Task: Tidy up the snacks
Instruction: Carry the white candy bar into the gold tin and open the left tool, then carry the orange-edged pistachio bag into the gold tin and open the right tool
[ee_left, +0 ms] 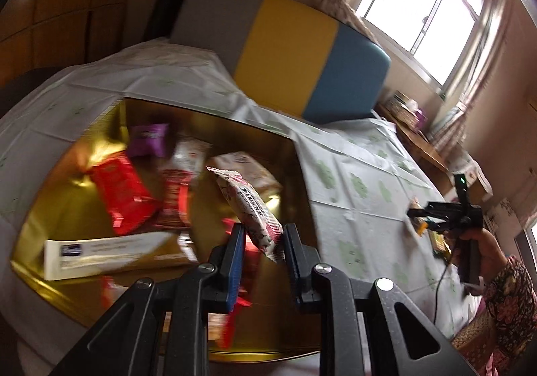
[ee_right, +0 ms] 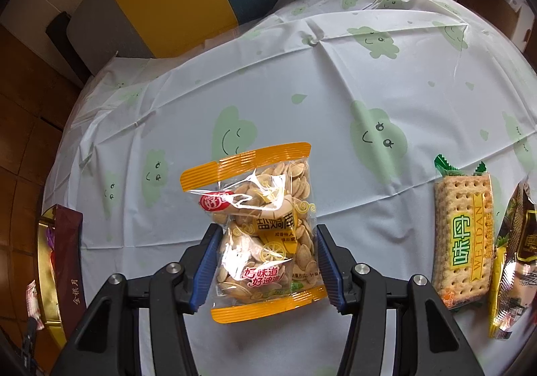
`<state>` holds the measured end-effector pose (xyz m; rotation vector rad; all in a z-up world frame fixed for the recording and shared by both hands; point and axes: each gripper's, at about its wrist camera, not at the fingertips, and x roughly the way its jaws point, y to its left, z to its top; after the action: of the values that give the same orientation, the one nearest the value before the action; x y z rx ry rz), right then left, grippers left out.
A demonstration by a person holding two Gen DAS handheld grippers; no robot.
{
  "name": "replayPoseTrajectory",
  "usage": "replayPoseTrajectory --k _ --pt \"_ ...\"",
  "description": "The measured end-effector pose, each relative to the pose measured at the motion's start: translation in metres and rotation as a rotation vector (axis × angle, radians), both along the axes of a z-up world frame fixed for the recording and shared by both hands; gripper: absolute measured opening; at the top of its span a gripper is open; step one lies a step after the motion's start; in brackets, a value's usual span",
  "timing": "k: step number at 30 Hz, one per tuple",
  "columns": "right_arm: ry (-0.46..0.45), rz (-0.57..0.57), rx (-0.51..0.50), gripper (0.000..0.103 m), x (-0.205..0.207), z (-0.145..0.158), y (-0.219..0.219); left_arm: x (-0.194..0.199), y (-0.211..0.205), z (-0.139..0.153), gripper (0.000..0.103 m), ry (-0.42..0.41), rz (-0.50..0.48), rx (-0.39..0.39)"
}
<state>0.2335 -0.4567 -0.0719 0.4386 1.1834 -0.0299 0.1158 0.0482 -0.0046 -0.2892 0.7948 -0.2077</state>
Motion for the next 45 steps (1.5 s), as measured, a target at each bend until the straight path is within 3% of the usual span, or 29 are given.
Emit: replayPoseTrajectory --k 8,13,17,19,22,29,35,45 --pt "0.009 -0.013 -0.015 0.056 0.0 -0.002 0.002 0.015 0.068 -0.017 0.023 0.067 0.121 0.078" --pt "0.018 -0.018 -0.022 0.056 0.001 -0.005 0.002 0.031 0.09 -0.036 0.023 0.135 0.153 0.186" --pt "0.02 -0.024 -0.03 0.056 0.001 -0.006 0.002 0.035 0.104 -0.044 0.025 0.17 0.267 0.264" --pt "0.022 -0.027 -0.032 0.056 0.001 -0.007 0.002 0.033 0.109 -0.047 0.029 0.176 0.306 0.252" --pt "0.02 -0.025 -0.039 0.056 0.002 -0.007 0.004 0.027 0.107 -0.049 0.03 0.158 0.303 0.213" --pt "-0.013 0.002 -0.073 0.056 -0.003 0.0 0.019 -0.001 0.074 -0.045 0.03 0.083 0.236 0.237" --pt "-0.101 0.121 -0.129 0.056 -0.011 0.021 0.058 -0.014 0.051 -0.041 0.03 0.073 0.149 0.193" --pt "-0.192 0.326 0.018 0.056 -0.045 0.045 0.162 -0.028 0.031 -0.037 0.03 0.05 0.081 0.191"
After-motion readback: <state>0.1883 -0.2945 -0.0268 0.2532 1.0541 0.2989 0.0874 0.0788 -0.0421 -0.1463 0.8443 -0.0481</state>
